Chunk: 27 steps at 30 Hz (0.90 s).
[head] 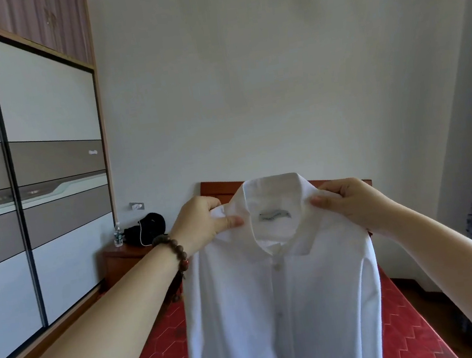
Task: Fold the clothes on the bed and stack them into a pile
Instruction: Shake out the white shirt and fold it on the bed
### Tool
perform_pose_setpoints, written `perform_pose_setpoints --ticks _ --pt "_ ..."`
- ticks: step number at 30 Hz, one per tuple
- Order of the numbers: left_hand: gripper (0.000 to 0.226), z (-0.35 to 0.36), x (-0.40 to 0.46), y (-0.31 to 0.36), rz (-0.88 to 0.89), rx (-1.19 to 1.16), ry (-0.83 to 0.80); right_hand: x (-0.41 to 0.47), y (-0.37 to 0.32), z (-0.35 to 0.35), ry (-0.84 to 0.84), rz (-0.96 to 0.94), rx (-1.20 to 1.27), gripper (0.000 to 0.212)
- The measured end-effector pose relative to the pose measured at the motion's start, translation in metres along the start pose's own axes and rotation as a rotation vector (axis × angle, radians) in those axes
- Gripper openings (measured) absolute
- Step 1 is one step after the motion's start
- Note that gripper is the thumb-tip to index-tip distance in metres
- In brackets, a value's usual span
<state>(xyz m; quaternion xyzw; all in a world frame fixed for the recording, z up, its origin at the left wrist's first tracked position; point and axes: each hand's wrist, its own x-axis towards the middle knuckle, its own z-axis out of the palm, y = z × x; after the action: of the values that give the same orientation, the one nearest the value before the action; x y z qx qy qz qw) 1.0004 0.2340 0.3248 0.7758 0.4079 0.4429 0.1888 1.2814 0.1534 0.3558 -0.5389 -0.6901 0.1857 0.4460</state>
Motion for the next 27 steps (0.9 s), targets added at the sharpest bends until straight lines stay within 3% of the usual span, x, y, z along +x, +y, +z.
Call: perform_pose_setpoints --ticks 2,4,7,10,12,15,21,25,27 --pt "0.057 -0.003 0.001 -0.001 0.086 0.095 0.098 0.001 -0.001 -0.004 -0.052 0.018 -0.091 0.019" --pt "0.055 -0.011 0.003 -0.001 0.16 -0.025 0.097 0.003 0.0 -0.011 -0.06 -0.004 -0.068 0.025" --pt "0.033 -0.025 0.005 0.005 0.084 -0.34 -0.116 0.004 -0.004 -0.017 -0.11 -0.027 0.098 0.028" --pt "0.032 -0.024 0.004 0.005 -0.022 -0.239 -0.335 0.003 -0.005 -0.008 -0.212 0.014 -0.039 0.013" --pt "0.037 -0.018 0.004 0.004 -0.041 -0.217 -0.278 0.006 -0.001 -0.001 -0.142 0.036 -0.082 0.015" --pt "0.042 -0.005 0.008 0.007 -0.038 -0.169 -0.076 0.013 0.002 0.008 0.085 0.043 -0.214 0.024" --pt "0.05 0.035 0.011 0.036 0.04 -0.01 0.317 0.018 -0.015 0.043 0.348 -0.044 -0.404 0.028" --pt "0.051 0.052 0.012 0.051 -0.029 -0.164 0.343 0.019 -0.024 0.059 0.379 -0.016 -0.311 0.03" --pt "0.045 0.058 0.01 0.055 -0.088 -0.285 0.283 0.016 -0.026 0.065 0.316 0.019 -0.122 0.037"
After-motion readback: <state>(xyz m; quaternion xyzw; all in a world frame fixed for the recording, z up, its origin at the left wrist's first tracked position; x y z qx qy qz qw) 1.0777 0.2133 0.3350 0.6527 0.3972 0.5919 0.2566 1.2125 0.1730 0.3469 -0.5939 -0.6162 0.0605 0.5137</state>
